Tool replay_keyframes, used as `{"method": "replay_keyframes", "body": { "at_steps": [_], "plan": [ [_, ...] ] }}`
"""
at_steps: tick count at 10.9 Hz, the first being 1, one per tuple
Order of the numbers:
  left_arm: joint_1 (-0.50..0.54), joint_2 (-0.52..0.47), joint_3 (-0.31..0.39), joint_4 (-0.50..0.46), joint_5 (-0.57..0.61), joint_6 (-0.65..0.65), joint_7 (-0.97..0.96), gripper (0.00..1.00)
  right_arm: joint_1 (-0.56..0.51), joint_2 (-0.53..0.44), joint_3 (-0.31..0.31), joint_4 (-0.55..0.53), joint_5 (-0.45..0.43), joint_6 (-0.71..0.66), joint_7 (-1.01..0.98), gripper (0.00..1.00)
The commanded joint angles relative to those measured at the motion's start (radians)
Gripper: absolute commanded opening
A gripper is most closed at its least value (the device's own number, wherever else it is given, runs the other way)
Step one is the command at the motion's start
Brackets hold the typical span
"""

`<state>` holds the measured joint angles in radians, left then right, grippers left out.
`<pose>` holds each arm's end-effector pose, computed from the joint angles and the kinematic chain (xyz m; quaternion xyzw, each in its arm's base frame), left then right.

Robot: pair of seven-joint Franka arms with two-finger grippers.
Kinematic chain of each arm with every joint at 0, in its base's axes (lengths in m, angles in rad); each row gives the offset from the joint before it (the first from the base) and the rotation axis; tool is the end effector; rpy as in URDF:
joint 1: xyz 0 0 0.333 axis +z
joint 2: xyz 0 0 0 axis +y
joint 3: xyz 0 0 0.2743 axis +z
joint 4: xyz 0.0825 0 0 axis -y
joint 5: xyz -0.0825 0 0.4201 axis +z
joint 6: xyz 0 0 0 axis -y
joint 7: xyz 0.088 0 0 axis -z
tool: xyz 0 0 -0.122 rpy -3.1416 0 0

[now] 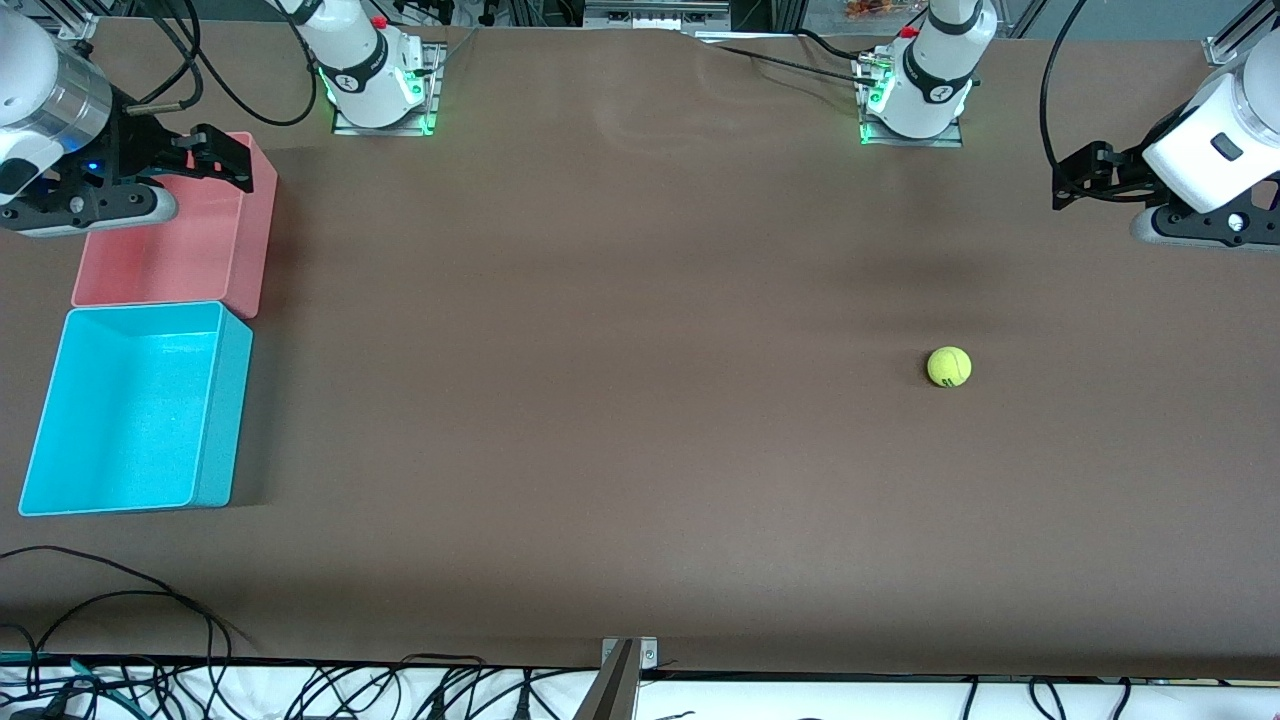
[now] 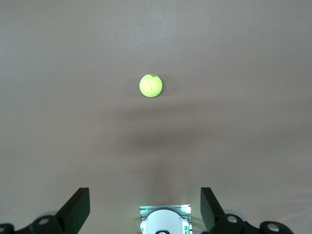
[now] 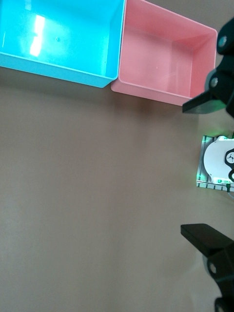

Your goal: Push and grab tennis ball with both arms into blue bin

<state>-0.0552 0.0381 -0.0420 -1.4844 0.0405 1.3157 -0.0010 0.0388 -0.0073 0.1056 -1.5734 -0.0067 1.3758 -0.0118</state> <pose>0.5675 -0.0492 0.5693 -0.9935 0.0448 0.1021 0.0243 0.5578 0.0804 0.5559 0.9925 0.0773 -0.0946 0.0100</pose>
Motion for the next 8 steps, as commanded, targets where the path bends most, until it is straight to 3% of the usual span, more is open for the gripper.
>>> {"method": "replay_keyframes", "body": {
  "at_steps": [1,8],
  "plan": [
    [0.000,0.016,-0.001,0.033,0.026,-0.024,0.001,1.00,0.000,0.006,0.000,0.016,0.008,-0.012,-0.036,1.00],
    [0.012,0.034,0.008,0.033,0.025,0.026,0.001,1.00,-0.002,0.006,0.000,0.016,0.008,-0.012,-0.036,1.00]
  ]
}}
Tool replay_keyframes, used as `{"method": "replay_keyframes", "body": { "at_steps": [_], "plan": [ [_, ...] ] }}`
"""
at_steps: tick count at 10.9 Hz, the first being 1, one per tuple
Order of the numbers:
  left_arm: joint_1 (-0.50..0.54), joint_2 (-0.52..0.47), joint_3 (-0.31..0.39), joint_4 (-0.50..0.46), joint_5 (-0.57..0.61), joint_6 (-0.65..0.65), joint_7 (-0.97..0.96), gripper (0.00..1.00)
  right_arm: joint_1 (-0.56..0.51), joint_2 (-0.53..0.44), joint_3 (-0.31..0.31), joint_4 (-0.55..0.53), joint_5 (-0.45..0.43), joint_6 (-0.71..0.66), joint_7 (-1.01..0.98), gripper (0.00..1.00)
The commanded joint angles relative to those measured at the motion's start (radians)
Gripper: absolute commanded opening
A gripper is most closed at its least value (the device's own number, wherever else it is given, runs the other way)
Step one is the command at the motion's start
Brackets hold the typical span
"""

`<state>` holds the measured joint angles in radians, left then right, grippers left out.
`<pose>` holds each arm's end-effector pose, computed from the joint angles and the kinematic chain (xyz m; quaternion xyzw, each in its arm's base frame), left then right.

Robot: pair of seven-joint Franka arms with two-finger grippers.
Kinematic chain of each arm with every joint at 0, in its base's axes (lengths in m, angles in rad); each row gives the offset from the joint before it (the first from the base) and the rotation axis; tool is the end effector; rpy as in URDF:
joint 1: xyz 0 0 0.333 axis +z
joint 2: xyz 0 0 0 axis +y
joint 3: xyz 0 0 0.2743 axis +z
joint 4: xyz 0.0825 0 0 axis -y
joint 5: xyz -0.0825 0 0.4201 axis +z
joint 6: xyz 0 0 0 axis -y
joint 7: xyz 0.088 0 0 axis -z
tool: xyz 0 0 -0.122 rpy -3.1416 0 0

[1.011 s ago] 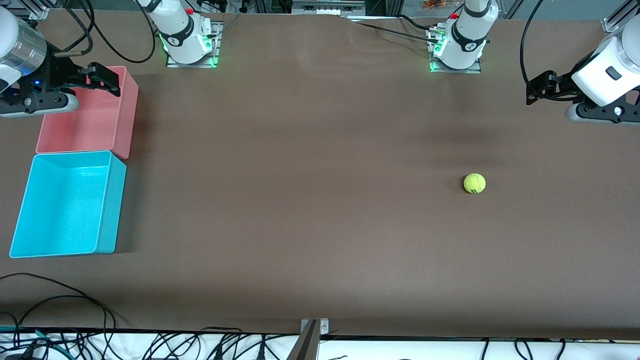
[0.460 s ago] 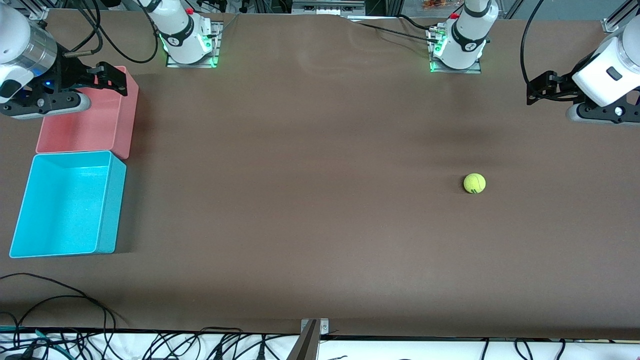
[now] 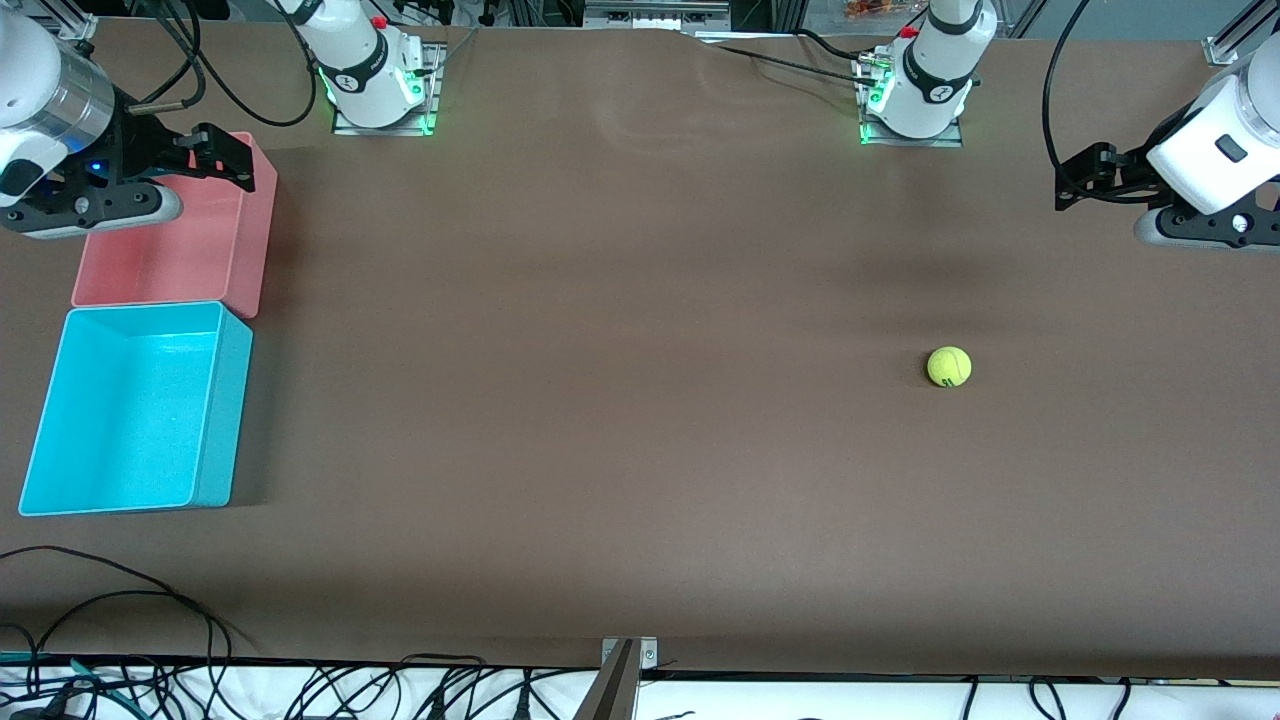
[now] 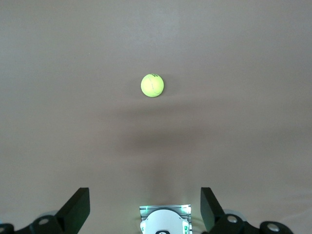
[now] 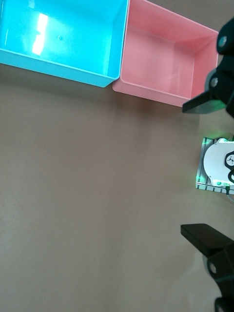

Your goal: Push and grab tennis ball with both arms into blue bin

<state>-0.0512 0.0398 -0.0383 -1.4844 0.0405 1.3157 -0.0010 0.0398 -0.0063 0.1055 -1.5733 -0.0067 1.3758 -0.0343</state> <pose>0.5682 -0.0449 0.5683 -0.9935 0.0410 0.1031 0.0239 0.5579 0.0809 0.5554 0.9914 0.0889 -0.0951 0.0090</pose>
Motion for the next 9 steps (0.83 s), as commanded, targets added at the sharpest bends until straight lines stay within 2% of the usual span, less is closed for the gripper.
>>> {"method": "replay_keyframes", "body": {
  "at_steps": [1,3,9],
  "plan": [
    [0.029,0.032,0.005,0.030,0.021,0.087,-0.001,1.00,-0.003,0.005,0.000,0.016,0.008,-0.012,-0.015,1.00],
    [0.082,0.032,0.003,0.030,-0.033,0.106,-0.001,1.00,-0.003,0.005,0.000,0.016,0.008,-0.011,-0.013,1.00],
    [0.068,0.037,-0.005,0.023,-0.028,0.131,0.003,1.00,-0.003,0.006,0.000,0.016,0.005,-0.012,-0.015,1.00]
  ]
}}
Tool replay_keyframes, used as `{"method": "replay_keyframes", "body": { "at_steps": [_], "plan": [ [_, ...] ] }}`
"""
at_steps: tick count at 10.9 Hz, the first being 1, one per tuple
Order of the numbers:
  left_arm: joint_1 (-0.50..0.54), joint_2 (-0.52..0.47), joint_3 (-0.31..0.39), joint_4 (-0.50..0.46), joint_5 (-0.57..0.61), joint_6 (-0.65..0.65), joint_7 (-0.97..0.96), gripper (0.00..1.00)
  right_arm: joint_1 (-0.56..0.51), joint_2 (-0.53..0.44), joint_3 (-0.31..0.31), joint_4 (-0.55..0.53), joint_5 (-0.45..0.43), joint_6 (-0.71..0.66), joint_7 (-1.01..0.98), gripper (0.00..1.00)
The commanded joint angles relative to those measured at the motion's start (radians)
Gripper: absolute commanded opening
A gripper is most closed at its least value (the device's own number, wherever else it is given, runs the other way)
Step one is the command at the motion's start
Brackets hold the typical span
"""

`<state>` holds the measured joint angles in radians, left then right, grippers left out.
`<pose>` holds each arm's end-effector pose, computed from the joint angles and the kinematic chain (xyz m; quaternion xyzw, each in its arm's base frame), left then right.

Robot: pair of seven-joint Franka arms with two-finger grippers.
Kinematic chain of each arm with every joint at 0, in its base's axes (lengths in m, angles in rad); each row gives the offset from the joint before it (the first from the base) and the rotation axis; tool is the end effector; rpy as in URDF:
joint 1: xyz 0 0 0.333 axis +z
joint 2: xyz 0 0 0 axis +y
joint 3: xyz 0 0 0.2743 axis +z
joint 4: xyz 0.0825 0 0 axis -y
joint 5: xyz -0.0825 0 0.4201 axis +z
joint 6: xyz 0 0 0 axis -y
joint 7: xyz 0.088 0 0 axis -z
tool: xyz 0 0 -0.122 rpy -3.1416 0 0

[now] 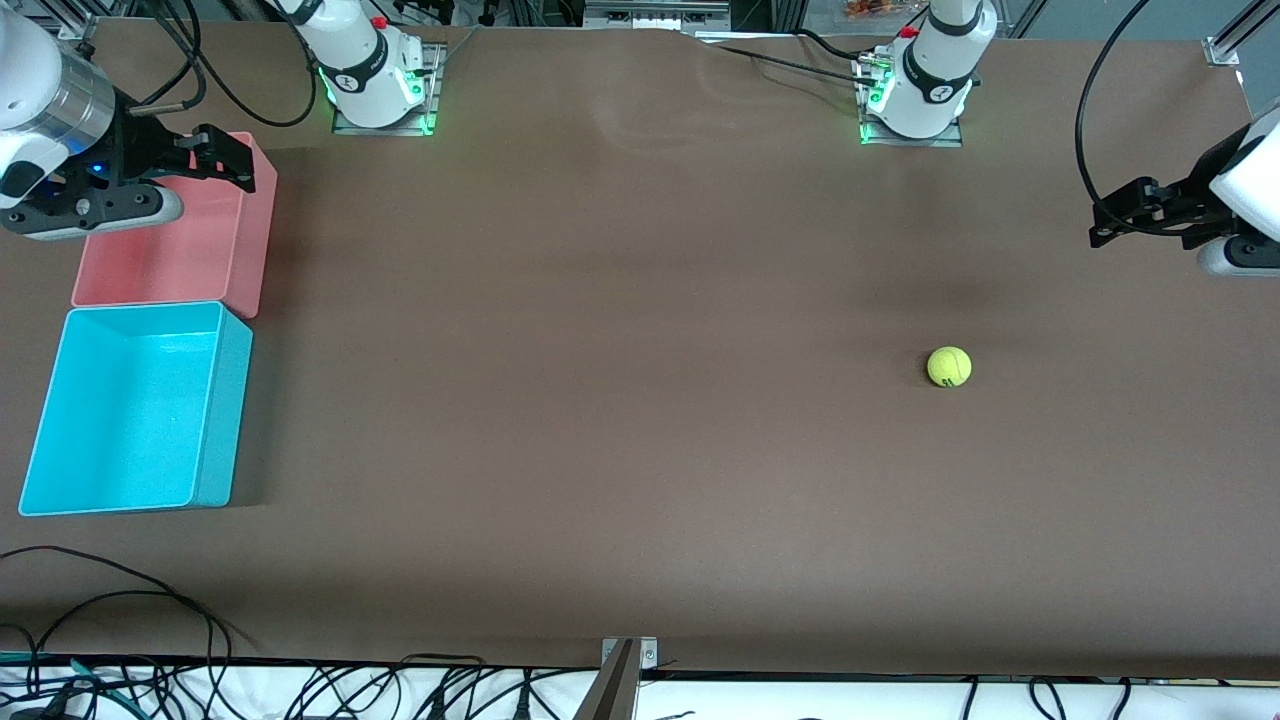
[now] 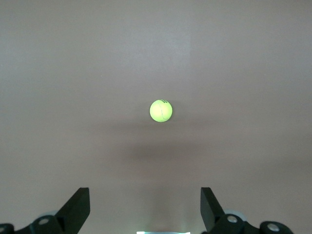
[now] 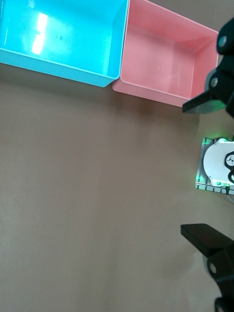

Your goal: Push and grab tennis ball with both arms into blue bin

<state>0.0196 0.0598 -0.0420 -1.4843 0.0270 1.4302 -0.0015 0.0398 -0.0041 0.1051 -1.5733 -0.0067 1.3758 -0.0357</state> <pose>0.5900 -0.0090 0.5644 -0.9983 0.0093 0.0567 0.0129 0.5585 0.0807 0.5542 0.9913 0.0894 -0.0962 0.0088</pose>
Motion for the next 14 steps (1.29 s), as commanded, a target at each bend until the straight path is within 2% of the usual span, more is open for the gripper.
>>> {"method": "replay_keyframes", "body": {
  "at_steps": [1,3,5,6,14],
  "plan": [
    [-0.010,-0.026,-0.004,-0.038,-0.007,0.060,0.001,1.00,-0.003,0.004,0.001,0.016,0.002,-0.011,-0.013,1.00],
    [-0.009,-0.064,-0.003,-0.099,-0.016,0.114,0.005,1.00,-0.003,0.004,0.001,0.018,-0.002,-0.011,-0.013,1.00],
    [-0.009,-0.153,-0.003,-0.219,-0.016,0.191,0.001,1.00,-0.003,0.001,0.001,0.016,-0.004,-0.015,-0.033,1.00],
    [-0.009,-0.178,-0.004,-0.250,-0.019,0.199,0.001,1.00,-0.003,0.001,-0.001,0.016,-0.004,-0.017,-0.041,1.00],
    [-0.010,-0.164,-0.003,-0.234,-0.019,0.171,-0.002,1.00,-0.004,-0.004,-0.005,0.018,-0.007,-0.012,-0.042,1.00]
  ]
}}
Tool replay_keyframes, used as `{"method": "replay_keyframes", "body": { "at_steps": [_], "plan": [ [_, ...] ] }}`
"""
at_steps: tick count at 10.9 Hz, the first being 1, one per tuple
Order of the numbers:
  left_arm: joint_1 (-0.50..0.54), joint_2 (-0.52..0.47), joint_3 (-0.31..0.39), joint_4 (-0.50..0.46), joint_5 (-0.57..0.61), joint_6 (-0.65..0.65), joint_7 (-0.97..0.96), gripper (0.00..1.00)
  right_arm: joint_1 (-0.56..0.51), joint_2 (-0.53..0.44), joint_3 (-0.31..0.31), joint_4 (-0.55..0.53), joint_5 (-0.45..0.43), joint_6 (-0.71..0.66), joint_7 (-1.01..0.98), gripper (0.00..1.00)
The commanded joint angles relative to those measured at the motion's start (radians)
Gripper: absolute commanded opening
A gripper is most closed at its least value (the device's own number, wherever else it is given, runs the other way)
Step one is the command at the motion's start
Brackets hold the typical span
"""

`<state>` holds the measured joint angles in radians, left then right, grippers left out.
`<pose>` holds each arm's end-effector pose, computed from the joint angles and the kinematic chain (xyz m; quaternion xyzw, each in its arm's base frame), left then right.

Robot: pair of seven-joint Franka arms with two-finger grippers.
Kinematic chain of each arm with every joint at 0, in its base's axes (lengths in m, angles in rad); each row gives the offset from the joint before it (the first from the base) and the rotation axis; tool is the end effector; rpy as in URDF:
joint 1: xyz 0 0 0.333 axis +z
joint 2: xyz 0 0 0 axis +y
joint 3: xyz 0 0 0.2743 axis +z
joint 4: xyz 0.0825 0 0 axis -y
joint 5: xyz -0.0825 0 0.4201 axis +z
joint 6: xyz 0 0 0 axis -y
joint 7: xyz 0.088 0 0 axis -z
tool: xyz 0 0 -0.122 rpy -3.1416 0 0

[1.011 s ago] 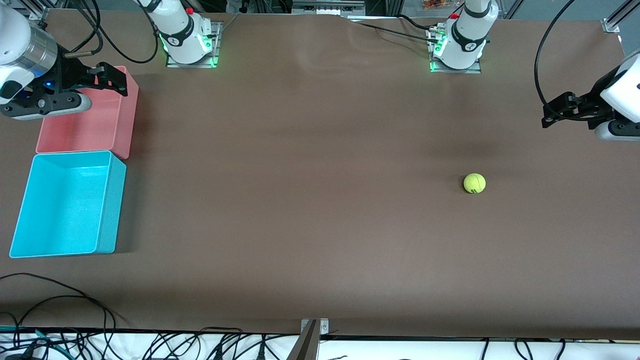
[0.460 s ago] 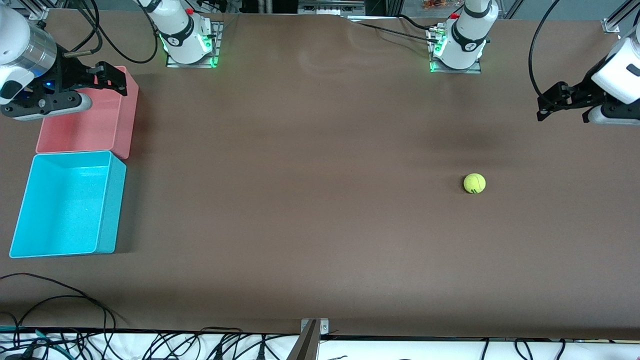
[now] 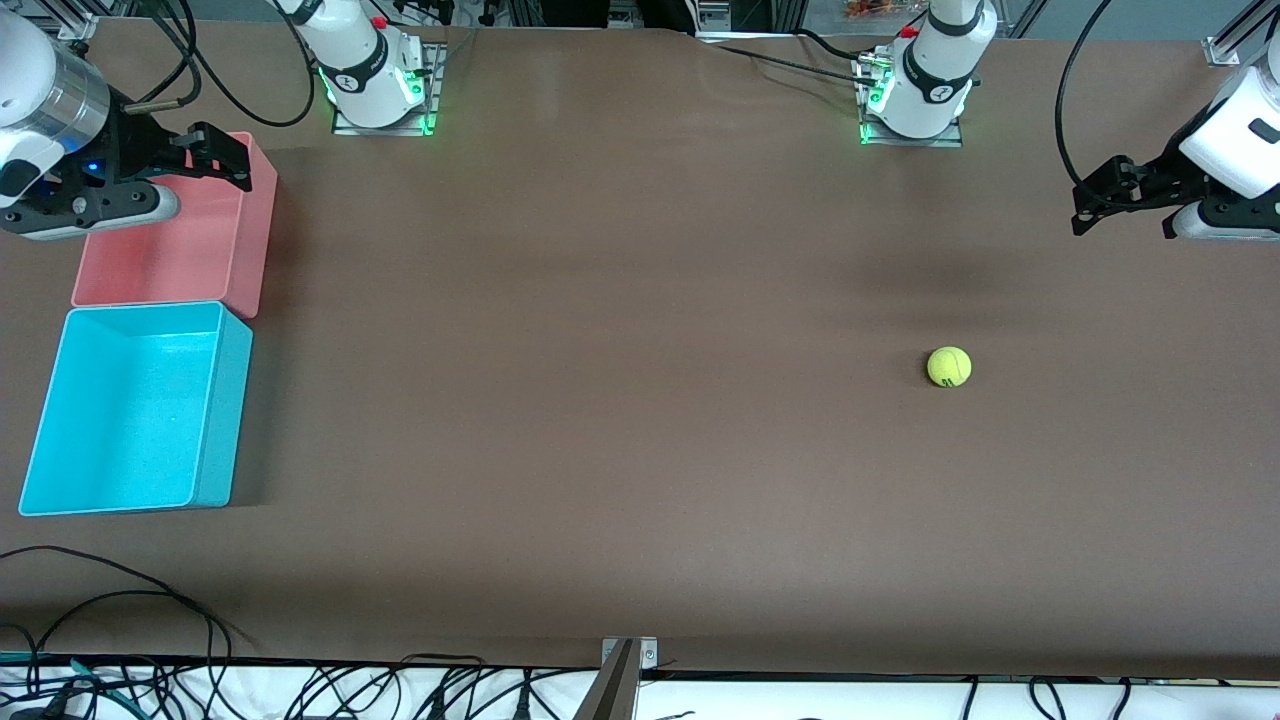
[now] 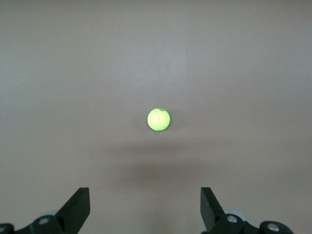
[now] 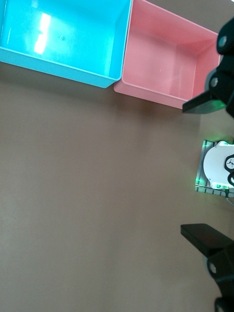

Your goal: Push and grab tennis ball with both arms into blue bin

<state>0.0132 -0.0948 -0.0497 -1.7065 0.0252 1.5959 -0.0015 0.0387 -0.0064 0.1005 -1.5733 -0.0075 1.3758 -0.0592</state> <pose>0.5651 -0.0185 0.5557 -0.9997 0.0178 0.0077 0.0151 0.5584 0.0773 0.5555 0.9906 0.0982 -0.0952 0.0079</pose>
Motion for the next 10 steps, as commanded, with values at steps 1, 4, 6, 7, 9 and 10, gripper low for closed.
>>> {"method": "replay_keyframes", "body": {
  "at_steps": [1,4,6,7,9,10],
  "plan": [
    [0.001,-0.008,0.005,-0.012,-0.018,0.006,-0.002,1.00,-0.003,-0.001,-0.001,0.018,-0.008,-0.011,-0.019,1.00],
    [0.007,-0.006,0.007,-0.012,-0.016,0.006,0.000,1.00,-0.003,-0.001,-0.001,0.018,-0.008,-0.011,-0.019,1.00],
    [0.008,-0.006,0.007,-0.013,-0.015,0.002,0.000,1.00,-0.003,-0.001,-0.001,0.018,-0.008,-0.011,-0.019,1.00],
    [0.008,-0.005,0.008,-0.013,-0.015,-0.002,0.000,1.00,-0.003,-0.001,-0.001,0.018,-0.008,-0.011,-0.019,1.00],
    [0.008,-0.002,0.008,-0.012,-0.015,-0.004,-0.002,1.00,-0.005,-0.001,-0.001,0.018,-0.011,-0.008,-0.019,1.00],
    [0.008,-0.002,0.008,-0.012,-0.015,-0.004,-0.002,1.00,-0.003,-0.001,-0.001,0.018,-0.012,-0.007,-0.019,1.00]
  ]
}}
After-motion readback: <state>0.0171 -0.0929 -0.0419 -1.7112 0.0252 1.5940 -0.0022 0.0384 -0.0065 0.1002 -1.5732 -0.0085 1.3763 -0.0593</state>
